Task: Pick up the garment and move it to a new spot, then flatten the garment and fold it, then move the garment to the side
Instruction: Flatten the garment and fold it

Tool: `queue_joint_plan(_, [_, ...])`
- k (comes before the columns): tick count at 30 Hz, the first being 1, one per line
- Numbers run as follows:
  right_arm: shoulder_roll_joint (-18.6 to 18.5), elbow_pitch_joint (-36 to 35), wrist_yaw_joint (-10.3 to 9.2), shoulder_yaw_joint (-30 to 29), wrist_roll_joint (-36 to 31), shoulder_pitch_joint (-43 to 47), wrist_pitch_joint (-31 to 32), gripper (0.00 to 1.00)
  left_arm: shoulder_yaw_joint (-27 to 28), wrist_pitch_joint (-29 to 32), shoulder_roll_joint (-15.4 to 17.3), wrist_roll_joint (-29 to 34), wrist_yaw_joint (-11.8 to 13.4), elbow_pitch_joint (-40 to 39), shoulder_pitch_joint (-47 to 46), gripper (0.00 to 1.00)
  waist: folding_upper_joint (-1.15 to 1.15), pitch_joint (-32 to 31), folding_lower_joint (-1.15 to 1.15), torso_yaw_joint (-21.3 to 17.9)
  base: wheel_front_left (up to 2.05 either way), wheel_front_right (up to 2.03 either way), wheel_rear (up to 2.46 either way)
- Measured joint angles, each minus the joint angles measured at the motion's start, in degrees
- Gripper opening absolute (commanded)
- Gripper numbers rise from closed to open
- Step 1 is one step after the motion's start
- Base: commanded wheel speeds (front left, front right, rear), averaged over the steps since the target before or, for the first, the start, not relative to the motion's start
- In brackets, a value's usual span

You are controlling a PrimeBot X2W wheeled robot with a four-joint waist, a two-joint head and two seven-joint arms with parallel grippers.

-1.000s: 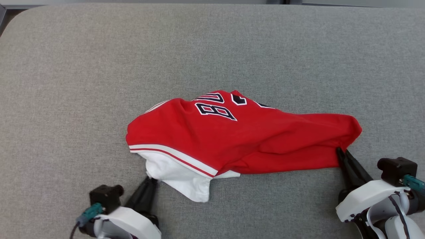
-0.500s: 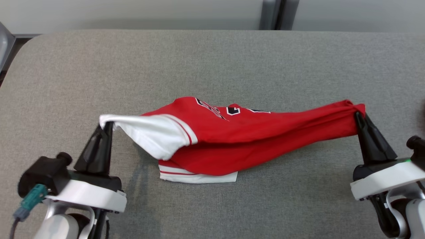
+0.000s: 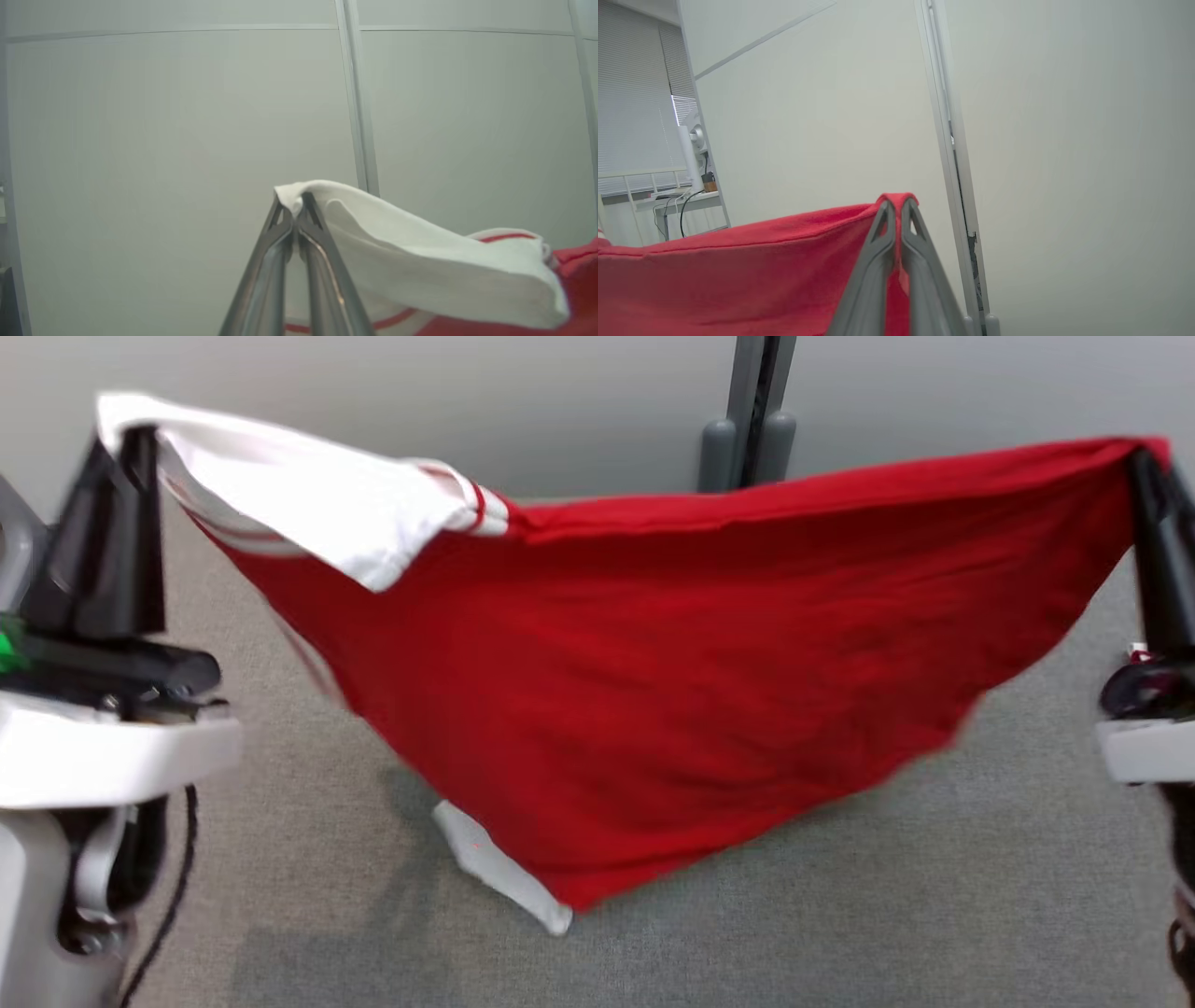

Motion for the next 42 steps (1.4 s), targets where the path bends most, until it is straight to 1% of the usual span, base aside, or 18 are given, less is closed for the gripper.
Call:
queue_joint_plan(5, [-1.45, -3.27, 0.00, -2.64, 3.31, -3.08, 1.70, 0.00, 1.35, 1.97, 2.33, 0.97, 0.00, -2.15, -5.82, 0.00, 0.00, -2.11, 0.00, -0.85, 0.00, 0.00, 0.00])
queue_joint_plan(9, [-1.64, -4.58, 0.00, -3.97, 4.77, -4.03, 3.31, 0.00, 1.59, 3.18, 2.93, 1.10, 0.02, -3.41, -8.30, 0.00, 0.00, -2.85, 0.00, -1.75, 0.00, 0.00, 0.00])
queue_joint_plan(17, [-0.34, -3.92, 0.00, -4.52, 7.49, -6.03, 4.87, 0.00, 0.75, 4.03, 2.25, 0.41, 0.24, -3.15, -11.29, 0.00, 0.00, -0.64, 0.00, -2.67, 0.00, 0.00, 0.00])
queue_joint_plan(21, [-0.37, -2.45, 0.00, -4.30, 8.49, -9.71, 5.04, 0.00, 0.10, 3.76, 1.53, -0.53, -0.64, -1.87, -14.72, 0.00, 0.00, 1.97, 0.00, -2.98, 0.00, 0.00, 0.00])
queue_joint_plan(24, [-0.44, -0.80, 0.00, -3.20, 9.13, -14.19, 5.01, 0.00, -0.51, 3.46, 0.79, -1.32, -1.64, 0.16, -18.96, 0.00, 0.00, 4.60, 0.00, -3.12, 0.00, 0.00, 0.00])
queue_joint_plan(28, [-0.87, 3.07, 0.00, -1.51, 9.62, -22.96, 4.68, 0.00, -2.04, 2.82, -0.22, -1.75, -4.07, 4.66, -27.82, 0.00, 0.00, 8.84, 0.00, -3.22, 0.00, 0.00, 0.00])
queue_joint_plan(32, [-0.90, 9.46, 0.00, 0.60, 9.96, -33.58, 3.33, 0.00, -3.26, 1.59, -1.94, -2.07, -6.17, 11.91, -37.66, 0.00, 0.00, 13.27, 0.00, -3.27, 0.00, 0.00, 0.00])
queue_joint_plan(37, [-0.33, 20.58, -0.01, 3.59, 10.34, -47.07, -0.16, 0.00, -4.01, -0.71, -3.86, -2.44, -8.98, 24.14, -49.52, 0.00, 0.00, 18.05, 0.00, -3.33, 0.00, 0.00, 0.00])
queue_joint_plan(42, [0.76, 32.95, -0.01, 6.93, 10.76, -58.65, -5.99, 0.00, -4.66, -3.35, -5.72, -2.48, -10.82, 37.87, -58.70, 0.00, 0.00, 21.22, 0.00, -3.20, 0.00, 0.00, 0.00])
